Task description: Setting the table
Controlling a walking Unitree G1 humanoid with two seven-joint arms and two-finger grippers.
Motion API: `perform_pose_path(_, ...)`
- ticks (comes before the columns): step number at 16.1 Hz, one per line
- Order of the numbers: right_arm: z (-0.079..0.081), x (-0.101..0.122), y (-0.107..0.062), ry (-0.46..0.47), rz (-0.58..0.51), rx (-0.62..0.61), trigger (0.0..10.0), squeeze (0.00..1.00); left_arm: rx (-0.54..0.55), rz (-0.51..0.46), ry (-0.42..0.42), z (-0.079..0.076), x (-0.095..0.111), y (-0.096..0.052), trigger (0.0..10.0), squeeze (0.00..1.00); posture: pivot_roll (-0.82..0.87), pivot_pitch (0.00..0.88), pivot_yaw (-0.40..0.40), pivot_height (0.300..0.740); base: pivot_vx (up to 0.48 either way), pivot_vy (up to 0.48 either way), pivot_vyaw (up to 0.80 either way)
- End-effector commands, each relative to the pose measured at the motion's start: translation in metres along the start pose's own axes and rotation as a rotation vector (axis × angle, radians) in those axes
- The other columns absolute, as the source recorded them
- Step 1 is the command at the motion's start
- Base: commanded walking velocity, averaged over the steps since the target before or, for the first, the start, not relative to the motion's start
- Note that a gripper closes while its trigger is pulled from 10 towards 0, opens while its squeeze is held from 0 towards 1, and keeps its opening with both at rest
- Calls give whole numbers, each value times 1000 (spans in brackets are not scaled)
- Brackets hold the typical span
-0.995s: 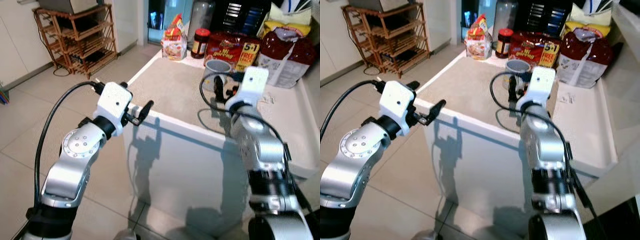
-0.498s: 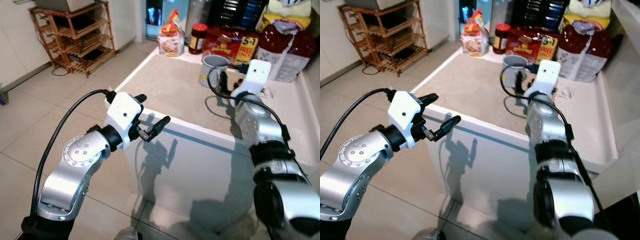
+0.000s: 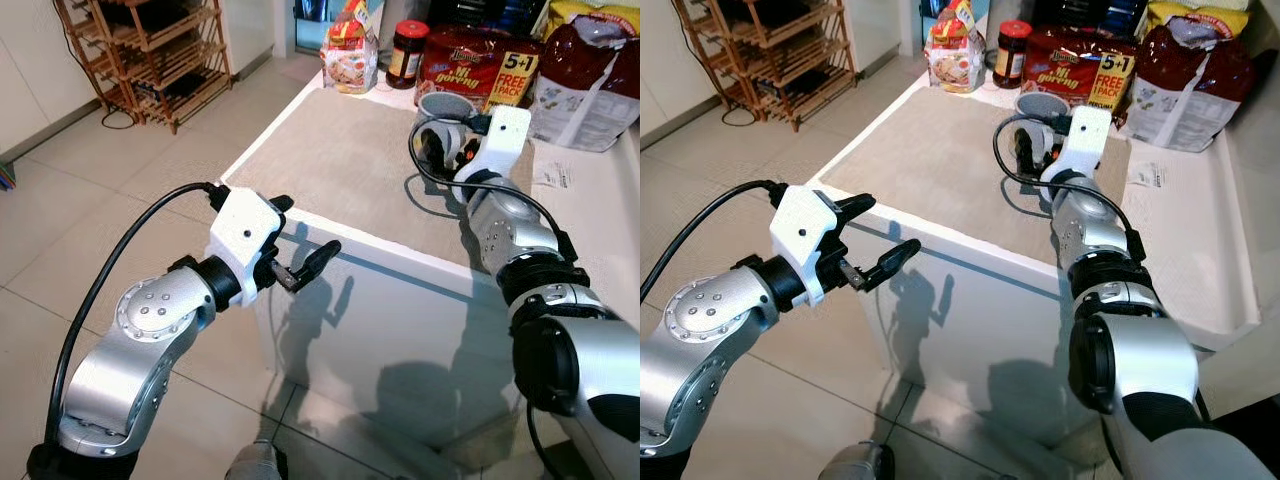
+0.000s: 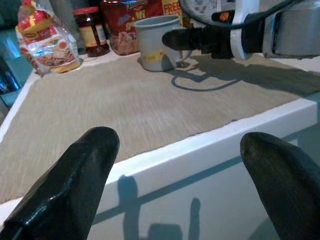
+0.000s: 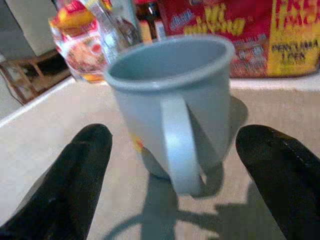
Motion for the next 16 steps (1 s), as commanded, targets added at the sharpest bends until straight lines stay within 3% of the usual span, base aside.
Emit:
perform_pose_path(1, -4, 10, 3, -71, 4, -35, 10000, 0, -23, 4, 6, -4, 4, -3, 10000, 0, 304, 136, -14, 740, 0, 0, 0)
perform_pose_path(3, -2, 8, 4, -81, 25, -32, 10000, 0, -39, 13, 4, -7, 4, -4, 10000, 0, 302, 135, -11, 740, 0, 0, 0)
perform_pose_path(4, 2, 9, 5, -59, 15, -4, 8667, 0, -42, 15, 3, -8, 4, -4, 10000, 0, 301, 136, -10, 740, 0, 0, 0)
perform_pose_path(5, 5, 10, 5, -48, 6, 20, 0, 0, -46, 17, 3, -9, 4, -4, 10000, 0, 302, 134, -11, 740, 0, 0, 0)
perform_pose_path(16, 1, 9, 5, -32, 15, 16, 0, 0, -61, 19, 19, -10, 7, -2, 10000, 0, 302, 117, -9, 740, 0, 0, 0)
Point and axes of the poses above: a point about 5 cm out from each wrist's last joint towards the gripper, its own y axis pointing out of the wrist towards the gripper, its own x axis along the axis of the wrist's last joint, z = x × y, the point moved 4 cm from there along y, pointing out of the wrist towards the gripper, and after that the axes turned 4 degrees about -y, right-handed, at the moved point
